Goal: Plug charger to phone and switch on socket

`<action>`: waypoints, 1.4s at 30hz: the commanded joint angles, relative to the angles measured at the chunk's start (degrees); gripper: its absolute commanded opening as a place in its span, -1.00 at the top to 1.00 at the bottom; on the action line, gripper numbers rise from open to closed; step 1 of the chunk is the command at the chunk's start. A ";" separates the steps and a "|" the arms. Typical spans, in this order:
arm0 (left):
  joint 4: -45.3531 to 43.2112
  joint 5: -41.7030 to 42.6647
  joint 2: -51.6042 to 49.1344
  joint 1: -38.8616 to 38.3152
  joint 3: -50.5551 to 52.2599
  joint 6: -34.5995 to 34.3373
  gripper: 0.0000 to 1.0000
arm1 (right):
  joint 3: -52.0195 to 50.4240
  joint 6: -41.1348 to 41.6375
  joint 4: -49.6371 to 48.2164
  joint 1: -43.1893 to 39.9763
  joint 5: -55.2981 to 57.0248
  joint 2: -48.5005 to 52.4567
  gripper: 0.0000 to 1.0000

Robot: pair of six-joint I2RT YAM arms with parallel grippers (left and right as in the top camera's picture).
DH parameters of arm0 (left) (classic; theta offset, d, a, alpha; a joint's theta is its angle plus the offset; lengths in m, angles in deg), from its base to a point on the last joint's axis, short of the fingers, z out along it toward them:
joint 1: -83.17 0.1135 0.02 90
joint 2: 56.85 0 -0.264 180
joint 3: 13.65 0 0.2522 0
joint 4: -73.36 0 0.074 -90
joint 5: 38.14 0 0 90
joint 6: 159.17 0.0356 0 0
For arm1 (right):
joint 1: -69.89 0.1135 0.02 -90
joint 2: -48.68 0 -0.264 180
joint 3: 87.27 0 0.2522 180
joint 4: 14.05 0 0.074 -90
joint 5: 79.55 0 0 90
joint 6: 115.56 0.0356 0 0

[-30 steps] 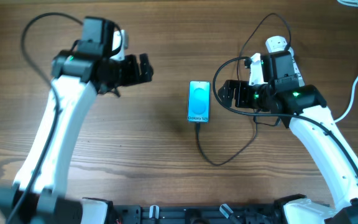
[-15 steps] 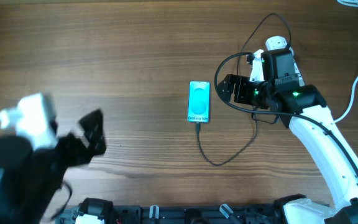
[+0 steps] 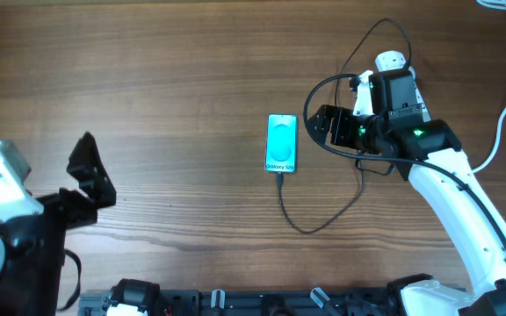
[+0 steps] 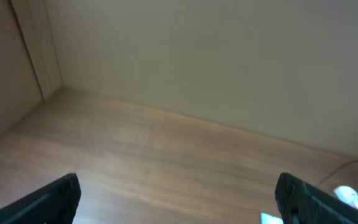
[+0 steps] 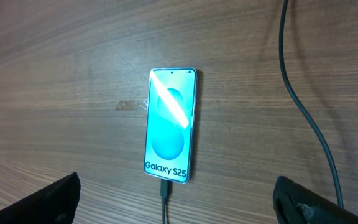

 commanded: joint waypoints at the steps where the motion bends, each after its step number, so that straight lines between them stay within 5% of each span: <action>1: -4.44 -1.20 -3.13 -0.24 0.02 9.07 -1.00 | 0.04 0.76 1.20 -0.22 0.79 0.55 -0.99; 10: -5.33 -2.21 -5.40 3.32 0.02 10.58 -1.00 | 0.04 0.61 3.32 -0.22 5.33 0.55 -0.96; 16: -3.15 4.96 -4.57 9.97 0.02 10.19 -1.00 | 0.20 1.57 4.22 -2.82 11.17 0.55 0.75; 17: -1.95 4.90 -4.13 10.75 0.02 10.21 -1.00 | 0.28 2.45 4.48 -4.15 11.76 0.55 0.92; 23: -0.35 4.92 1.99 11.91 0.02 10.19 -1.00 | 0.35 0.22 1.66 -13.84 12.44 0.57 0.91; 31: 4.76 4.92 12.20 11.85 0.15 10.23 -1.00 | 0.70 0.94 -3.82 -15.50 17.33 6.01 0.91; 42: 13.79 3.58 13.92 11.85 0.44 10.25 -1.00 | 17.55 4.55 -1.16 -21.16 22.45 24.28 0.91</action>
